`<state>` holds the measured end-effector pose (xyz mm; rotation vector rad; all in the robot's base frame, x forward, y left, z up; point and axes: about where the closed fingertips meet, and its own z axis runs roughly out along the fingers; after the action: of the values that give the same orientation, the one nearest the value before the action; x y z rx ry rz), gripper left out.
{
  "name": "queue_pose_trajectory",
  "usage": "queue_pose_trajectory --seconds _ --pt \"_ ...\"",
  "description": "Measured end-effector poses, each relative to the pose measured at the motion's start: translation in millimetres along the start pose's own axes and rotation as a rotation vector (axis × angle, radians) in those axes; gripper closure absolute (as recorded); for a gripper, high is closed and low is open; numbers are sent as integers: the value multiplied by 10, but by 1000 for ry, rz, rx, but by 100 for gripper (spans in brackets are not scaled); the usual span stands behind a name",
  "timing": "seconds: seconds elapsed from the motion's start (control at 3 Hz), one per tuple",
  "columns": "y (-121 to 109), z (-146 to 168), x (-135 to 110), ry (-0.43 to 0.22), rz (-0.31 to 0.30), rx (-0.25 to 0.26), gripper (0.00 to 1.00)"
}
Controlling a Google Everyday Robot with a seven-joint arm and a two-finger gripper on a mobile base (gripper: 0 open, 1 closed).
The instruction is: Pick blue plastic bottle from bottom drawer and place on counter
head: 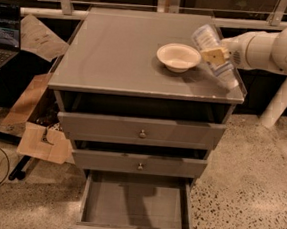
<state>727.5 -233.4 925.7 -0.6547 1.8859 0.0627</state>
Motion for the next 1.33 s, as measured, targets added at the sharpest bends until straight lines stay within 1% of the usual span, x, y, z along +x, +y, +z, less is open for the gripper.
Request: queue_pose_trajectory --seconds 0.33,0.67,1.0,1.33 --pt "-89 65 87 92 -30 99 100" --pt "-225 60 206 163 -36 185 100" --pt "-322 38 268 175 22 217 81" --pt "-310 43 262 174 22 215 59"
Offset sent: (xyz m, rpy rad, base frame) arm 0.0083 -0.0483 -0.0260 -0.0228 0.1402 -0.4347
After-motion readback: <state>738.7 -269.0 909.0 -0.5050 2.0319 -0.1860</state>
